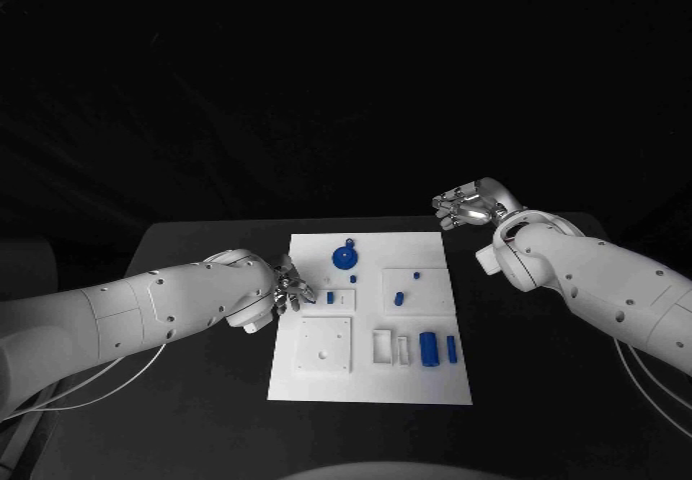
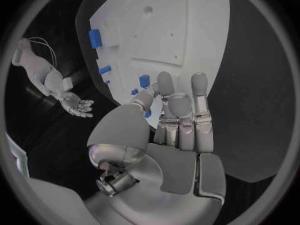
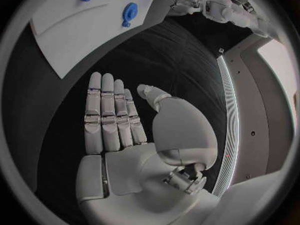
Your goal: Assemble the parts on the task board
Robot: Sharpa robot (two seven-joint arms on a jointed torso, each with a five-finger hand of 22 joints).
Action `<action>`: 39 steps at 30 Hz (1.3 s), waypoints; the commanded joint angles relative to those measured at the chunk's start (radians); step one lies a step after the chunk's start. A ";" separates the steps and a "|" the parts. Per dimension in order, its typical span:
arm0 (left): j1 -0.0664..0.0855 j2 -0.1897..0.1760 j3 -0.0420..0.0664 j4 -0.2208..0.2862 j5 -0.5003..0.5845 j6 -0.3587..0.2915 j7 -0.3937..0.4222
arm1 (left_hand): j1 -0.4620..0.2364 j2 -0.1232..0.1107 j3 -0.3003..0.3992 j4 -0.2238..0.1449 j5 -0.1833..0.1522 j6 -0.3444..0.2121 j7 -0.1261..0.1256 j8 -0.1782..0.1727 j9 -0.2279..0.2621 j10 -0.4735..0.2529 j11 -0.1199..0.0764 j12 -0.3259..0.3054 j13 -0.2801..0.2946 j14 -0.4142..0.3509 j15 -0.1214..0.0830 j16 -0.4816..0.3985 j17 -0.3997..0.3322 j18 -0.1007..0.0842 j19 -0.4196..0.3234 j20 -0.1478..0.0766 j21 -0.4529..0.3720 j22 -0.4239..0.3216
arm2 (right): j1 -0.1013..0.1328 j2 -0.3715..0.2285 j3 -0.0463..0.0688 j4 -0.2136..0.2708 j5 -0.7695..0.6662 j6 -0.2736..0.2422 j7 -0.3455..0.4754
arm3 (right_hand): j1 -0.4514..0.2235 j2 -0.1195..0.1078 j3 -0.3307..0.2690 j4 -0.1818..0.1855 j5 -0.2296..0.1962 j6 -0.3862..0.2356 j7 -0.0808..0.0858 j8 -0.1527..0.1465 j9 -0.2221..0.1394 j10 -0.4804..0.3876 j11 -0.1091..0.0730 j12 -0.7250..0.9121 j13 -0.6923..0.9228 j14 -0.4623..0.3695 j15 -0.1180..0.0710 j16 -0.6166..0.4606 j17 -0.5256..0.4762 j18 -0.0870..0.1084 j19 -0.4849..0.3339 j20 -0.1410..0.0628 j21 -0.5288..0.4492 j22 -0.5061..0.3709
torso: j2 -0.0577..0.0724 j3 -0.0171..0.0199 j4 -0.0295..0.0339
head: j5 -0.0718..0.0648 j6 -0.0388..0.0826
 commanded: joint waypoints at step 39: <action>-0.003 0.029 -0.001 -0.021 -0.036 0.087 -0.023 | -0.016 0.016 0.003 0.003 -0.004 0.185 -0.110 -0.002 0.024 0.042 -0.012 0.009 0.012 -0.002 -0.009 0.011 0.000 -0.015 -0.005 0.000 0.006 0.018 | -0.003 0.008 0.001 -0.007 -0.006 0.013 0.005 | -0.011 -0.006 0.008 -0.002 0.009 0.002 0.005 -0.003 -0.001 -0.001 0.004 -0.001 -0.001 0.004 0.000 -0.005 -0.001 0.001 -0.007 0.002 0.008 -0.001 | 0.000 0.0004 -0.0006 | 0.000 -0.007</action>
